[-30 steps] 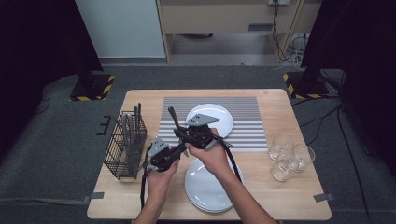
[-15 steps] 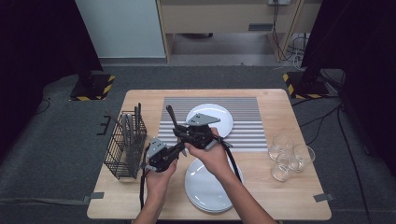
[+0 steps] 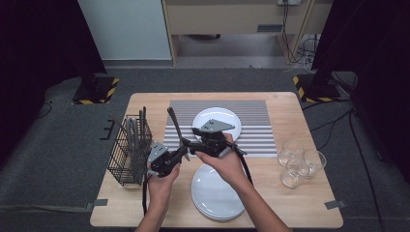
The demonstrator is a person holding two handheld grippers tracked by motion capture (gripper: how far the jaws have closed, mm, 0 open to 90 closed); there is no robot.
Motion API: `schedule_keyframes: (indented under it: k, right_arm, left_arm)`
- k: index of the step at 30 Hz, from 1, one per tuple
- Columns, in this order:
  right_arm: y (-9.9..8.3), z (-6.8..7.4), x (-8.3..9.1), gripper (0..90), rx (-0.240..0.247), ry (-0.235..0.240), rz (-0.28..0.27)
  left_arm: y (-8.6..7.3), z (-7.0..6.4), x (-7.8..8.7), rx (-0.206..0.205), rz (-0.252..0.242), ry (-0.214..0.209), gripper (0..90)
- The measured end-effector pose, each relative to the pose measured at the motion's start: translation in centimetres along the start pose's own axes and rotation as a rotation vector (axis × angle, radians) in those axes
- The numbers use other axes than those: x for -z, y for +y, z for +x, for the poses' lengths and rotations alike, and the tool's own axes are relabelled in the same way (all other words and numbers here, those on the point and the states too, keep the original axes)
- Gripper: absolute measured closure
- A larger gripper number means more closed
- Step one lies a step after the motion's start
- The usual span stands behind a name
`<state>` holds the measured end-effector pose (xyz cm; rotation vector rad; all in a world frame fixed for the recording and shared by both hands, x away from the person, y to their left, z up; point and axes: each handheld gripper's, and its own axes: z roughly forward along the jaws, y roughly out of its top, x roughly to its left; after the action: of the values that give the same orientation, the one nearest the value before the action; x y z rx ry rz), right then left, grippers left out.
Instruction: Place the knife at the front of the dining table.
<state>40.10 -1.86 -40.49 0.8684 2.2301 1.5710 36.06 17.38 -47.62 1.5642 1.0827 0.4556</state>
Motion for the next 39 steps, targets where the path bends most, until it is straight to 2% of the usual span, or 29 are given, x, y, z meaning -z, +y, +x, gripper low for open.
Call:
schedule_keyframes:
  k: [2,6,7,10,12,14,16,26,39]
  right_arm:
    - [-0.2,-0.6,0.4,34.6,-0.011,-0.010,0.004]
    - [-0.5,-1.4,0.9,29.7,-0.029,-0.034,0.008]
    - [-0.9,-2.2,1.3,27.2,-0.041,-0.048,0.015]
    - [-1.2,-2.8,1.5,23.4,-0.057,-0.055,0.019]
    - [-1.9,-3.7,1.8,17.0,-0.082,-0.088,0.027]
    - [-2.1,-4.0,1.9,15.4,-0.089,-0.097,0.031]
    - [-2.9,-4.9,2.1,12.1,-0.106,-0.124,0.040]
    - [-5.1,-7.1,3.4,7.7,-0.137,-0.157,0.080]
    - [-6.8,-7.8,4.4,6.2,-0.123,-0.180,0.103]
  left_arm:
    - [0.0,0.0,0.0,-0.004,0.002,0.003,88.9]
    - [0.1,0.1,0.1,-0.004,0.001,0.004,88.9]
    - [0.1,0.1,0.1,-0.007,0.001,0.005,88.9]
    - [0.1,0.1,0.2,-0.006,-0.002,0.005,89.0]
    - [0.2,0.1,0.2,-0.010,-0.001,0.004,89.0]
    - [0.2,0.1,0.2,-0.011,-0.001,0.005,89.0]
    - [0.2,0.1,0.2,-0.013,-0.001,0.004,89.0]
    - [0.1,-0.2,0.1,-0.021,0.008,-0.002,89.0]
    - [0.3,-1.0,-0.1,-0.037,0.028,-0.017,88.9]
